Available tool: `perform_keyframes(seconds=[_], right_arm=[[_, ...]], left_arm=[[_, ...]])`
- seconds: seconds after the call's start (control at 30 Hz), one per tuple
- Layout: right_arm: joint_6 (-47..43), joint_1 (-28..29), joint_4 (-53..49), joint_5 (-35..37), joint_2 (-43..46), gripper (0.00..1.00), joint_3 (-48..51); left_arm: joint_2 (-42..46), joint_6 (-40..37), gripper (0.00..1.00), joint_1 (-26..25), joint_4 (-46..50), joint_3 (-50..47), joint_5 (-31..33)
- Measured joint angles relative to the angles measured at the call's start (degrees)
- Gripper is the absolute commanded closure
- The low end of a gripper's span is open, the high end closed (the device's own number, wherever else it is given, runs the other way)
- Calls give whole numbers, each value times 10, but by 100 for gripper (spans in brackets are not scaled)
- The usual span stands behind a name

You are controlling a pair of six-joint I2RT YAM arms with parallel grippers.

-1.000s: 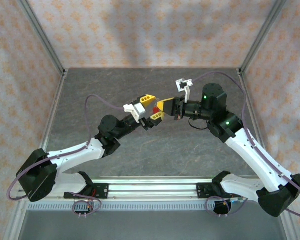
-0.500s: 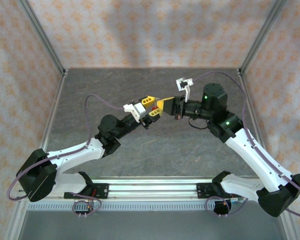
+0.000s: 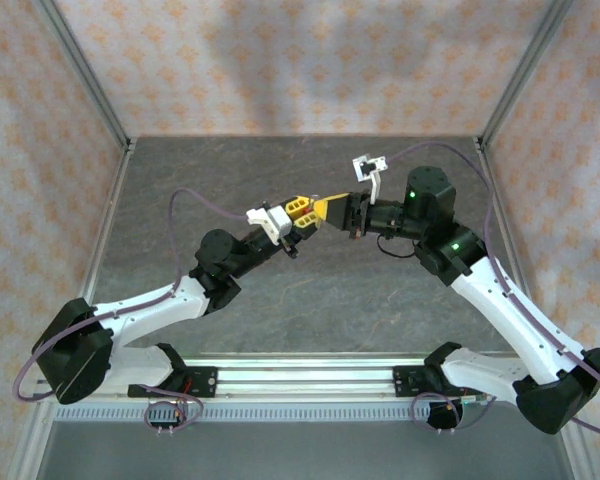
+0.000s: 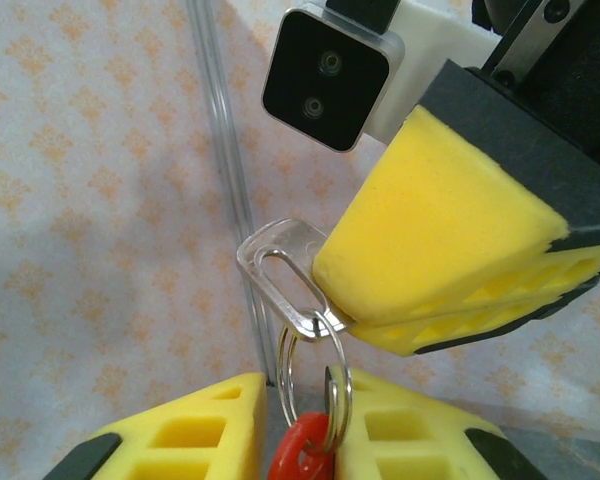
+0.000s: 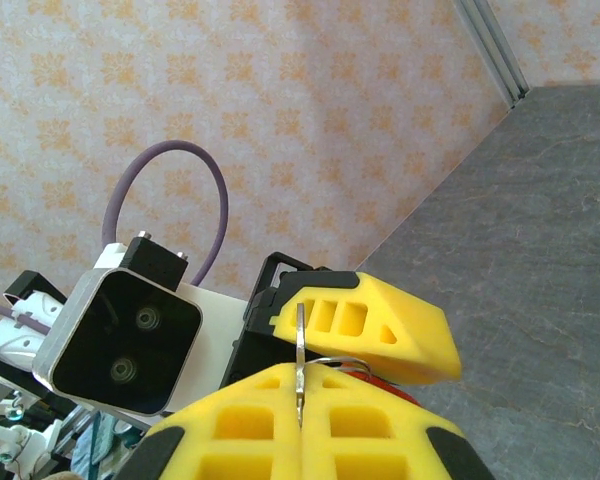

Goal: Remove the keys from the keyring

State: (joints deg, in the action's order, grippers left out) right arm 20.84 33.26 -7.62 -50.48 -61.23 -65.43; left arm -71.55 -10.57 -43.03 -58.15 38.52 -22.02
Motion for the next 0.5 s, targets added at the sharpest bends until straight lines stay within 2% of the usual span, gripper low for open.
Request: perform_keyframes(seconds=[0.37, 0.5], right_arm=[[2, 0, 4, 0, 1, 100, 5], [3, 0, 5, 1, 4, 100, 5]], left_arm=[[15, 0, 88, 0, 3, 0, 3], [18, 0, 87, 0, 6, 0, 3]])
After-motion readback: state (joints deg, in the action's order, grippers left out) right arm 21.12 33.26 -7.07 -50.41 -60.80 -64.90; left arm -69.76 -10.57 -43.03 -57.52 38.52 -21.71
